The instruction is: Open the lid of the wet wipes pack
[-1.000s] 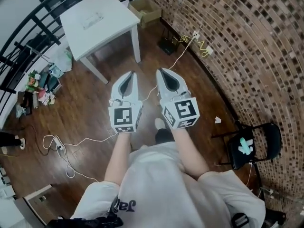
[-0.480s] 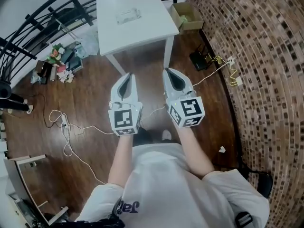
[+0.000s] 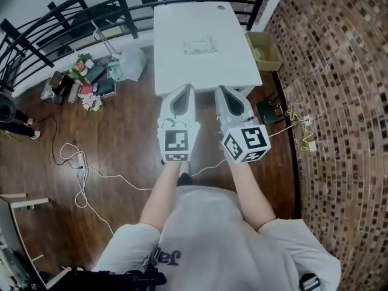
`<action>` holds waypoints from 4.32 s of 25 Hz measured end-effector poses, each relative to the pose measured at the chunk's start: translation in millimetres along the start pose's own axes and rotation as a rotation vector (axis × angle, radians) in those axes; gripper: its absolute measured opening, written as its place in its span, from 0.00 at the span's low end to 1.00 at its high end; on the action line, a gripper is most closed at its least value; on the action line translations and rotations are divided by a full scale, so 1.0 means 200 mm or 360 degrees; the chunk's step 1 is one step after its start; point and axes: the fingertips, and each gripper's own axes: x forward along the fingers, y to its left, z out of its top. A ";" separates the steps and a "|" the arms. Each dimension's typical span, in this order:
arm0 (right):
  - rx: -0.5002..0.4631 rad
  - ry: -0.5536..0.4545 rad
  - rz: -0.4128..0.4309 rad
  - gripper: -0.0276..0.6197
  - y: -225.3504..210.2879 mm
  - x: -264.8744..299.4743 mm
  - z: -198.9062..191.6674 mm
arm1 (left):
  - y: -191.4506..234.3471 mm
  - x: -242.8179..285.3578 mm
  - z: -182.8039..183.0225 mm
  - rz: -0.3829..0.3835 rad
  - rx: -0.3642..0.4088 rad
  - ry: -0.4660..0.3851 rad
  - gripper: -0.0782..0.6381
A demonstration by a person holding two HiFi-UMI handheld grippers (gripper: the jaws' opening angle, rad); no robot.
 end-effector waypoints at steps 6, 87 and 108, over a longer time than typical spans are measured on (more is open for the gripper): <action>-0.0037 0.0022 0.0023 0.03 0.06 0.36 -0.02 | 0.49 0.19 -0.18 0.0137 -0.0113 0.0069 0.13; 0.1125 0.1011 -0.0034 0.09 -1.09 1.88 -1.51 | 0.71 1.88 -1.78 -0.0399 -0.0304 0.1208 0.13; 0.1711 0.0905 -0.0361 0.19 -1.15 1.95 -1.59 | 0.71 1.87 -1.78 -0.0388 -0.0272 0.1192 0.13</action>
